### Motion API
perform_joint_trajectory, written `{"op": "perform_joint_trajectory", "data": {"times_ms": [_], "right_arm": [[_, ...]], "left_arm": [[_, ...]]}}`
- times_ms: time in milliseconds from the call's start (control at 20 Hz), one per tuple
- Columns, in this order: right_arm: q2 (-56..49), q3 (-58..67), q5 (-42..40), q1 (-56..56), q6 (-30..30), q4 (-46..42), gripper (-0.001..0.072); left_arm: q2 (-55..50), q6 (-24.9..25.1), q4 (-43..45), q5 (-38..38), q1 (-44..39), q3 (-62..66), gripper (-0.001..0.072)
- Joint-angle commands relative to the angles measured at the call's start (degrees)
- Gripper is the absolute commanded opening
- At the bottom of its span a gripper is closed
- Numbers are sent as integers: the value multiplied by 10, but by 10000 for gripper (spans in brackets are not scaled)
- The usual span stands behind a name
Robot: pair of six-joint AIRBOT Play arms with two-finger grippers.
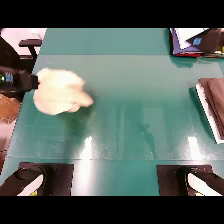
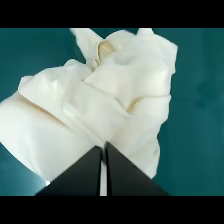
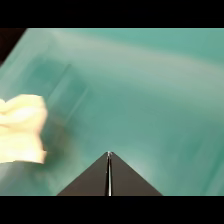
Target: Fold the shirts.
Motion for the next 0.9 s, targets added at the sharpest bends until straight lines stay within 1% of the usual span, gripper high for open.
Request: {"op": "perform_joint_trajectory", "data": {"times_ms": [0, 100, 300, 450, 500, 550, 600, 700, 850], "right_arm": [[0, 55, -7, -35, 0, -2, 16], [0, 75, 1, -62, 0, -2, 16], [0, 90, 21, -101, 0, -1, 16], [0, 90, 37, -109, 0, -2, 16], [0, 90, 38, -109, 0, -2, 16], [0, 90, 39, -109, 0, -1, 16], [0, 90, 40, -109, 0, -1, 16], [0, 90, 42, -108, 0, -1, 17], [0, 89, 50, -107, 0, -1, 16]], "left_arm": [[-26, -22, -11, 55, -126, 92, 24], [-69, -22, -11, 64, -185, 125, 24], [-193, -14, -12, 104, -297, 155, 25], [-292, 41, -15, 142, -356, 155, 31], [-315, 53, -16, 157, -361, 155, 195], [-328, 54, -14, 171, -358, 155, 507], [-331, 54, -9, 174, -346, 156, 554], [-325, 53, -8, 151, -290, 165, 543], [-324, 50, -13, 88, -174, 159, 543]]}}
